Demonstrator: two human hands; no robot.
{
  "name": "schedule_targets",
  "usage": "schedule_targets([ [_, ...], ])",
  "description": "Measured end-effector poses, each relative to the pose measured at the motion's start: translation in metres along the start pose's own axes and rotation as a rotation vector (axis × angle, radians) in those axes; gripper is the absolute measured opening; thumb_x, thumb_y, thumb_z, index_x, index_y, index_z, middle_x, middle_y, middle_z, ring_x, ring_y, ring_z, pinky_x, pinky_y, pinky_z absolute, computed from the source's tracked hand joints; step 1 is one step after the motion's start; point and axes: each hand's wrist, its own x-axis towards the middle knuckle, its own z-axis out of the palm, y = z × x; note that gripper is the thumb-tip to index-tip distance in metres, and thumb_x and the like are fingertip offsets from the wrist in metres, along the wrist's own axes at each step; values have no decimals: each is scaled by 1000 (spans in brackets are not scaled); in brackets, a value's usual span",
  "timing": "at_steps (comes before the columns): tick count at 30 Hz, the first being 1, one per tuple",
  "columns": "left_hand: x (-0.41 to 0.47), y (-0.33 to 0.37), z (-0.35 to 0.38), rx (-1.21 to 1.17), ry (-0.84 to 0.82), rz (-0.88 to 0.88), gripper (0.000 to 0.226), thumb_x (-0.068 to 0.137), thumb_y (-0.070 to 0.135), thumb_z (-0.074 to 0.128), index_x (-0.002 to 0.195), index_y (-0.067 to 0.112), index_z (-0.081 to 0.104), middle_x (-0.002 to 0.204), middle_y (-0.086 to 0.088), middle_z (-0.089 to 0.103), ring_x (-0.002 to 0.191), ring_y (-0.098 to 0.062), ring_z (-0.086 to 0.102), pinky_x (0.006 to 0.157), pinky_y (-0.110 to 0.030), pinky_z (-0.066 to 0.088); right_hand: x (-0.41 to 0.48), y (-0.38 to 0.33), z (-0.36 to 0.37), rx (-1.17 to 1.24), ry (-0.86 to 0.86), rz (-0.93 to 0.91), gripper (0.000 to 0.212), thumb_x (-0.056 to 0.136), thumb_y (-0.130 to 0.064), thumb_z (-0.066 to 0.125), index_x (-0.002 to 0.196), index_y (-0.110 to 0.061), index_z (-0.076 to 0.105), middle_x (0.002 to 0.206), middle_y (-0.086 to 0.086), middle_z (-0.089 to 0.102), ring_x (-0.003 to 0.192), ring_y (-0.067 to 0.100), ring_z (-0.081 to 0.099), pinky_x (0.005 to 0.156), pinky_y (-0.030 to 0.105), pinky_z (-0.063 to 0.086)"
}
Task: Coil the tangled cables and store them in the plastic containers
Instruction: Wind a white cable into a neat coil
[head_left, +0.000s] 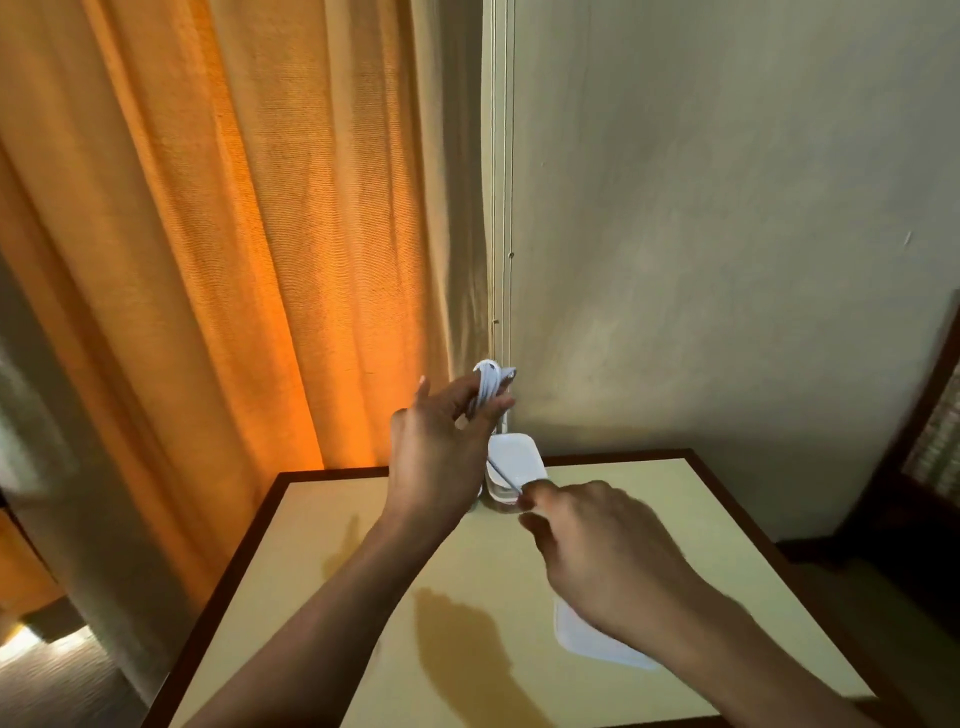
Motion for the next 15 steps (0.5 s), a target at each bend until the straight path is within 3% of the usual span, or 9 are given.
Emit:
schedule_targets([
  [2,0,-15,-2,209,10,188,12,93,23,75,104,18,79,53,6,59,60,-23,43,126,-20,13,5,11,-15,-67,57,-4,17,102,-39,44,105,-29,57,98,1,69,94,27,64,70,39,46],
  [4,-1,-28,-6,327,-49,311,14,95,21,74,100,9,74,54,0,54,62,-20,33,127,-24,12,11,29,-35,-45,159,-40,24,99,-47,48,96,-28,63,87,-2,70,86,26,65,66,37,46],
  [7,-5,-33,-12,243,-244,257,16,102,29,63,104,18,74,71,5,66,62,-18,46,124,-31,26,25,52,-72,126,345,-143,20,90,-49,64,88,-32,75,78,-10,72,73,19,65,67,41,54],
  [9,-11,-24,-14,50,-363,119,24,106,34,54,100,20,72,77,9,71,74,-11,65,110,-35,43,40,61,-92,217,391,-173,8,86,-39,78,86,-31,80,79,-12,74,73,13,67,70,41,55],
  [11,-17,-11,-15,-87,-455,74,37,108,40,47,97,16,73,82,3,71,81,-17,69,94,-37,51,57,64,-104,269,414,-182,8,83,-34,81,90,-30,82,84,-13,76,77,8,69,74,37,56],
  [13,-22,2,-14,-191,-522,47,34,106,39,53,105,11,72,84,-4,72,81,-20,70,78,-28,52,73,67,-102,362,410,-178,13,84,-32,80,96,-28,82,89,-15,77,81,2,69,77,27,56],
  [15,-24,11,-13,-291,-569,32,26,102,27,58,112,5,69,85,-13,74,80,-21,72,75,-19,50,86,71,-91,441,427,-157,14,88,-30,77,101,-25,81,87,-13,76,73,-2,67,70,17,53],
])
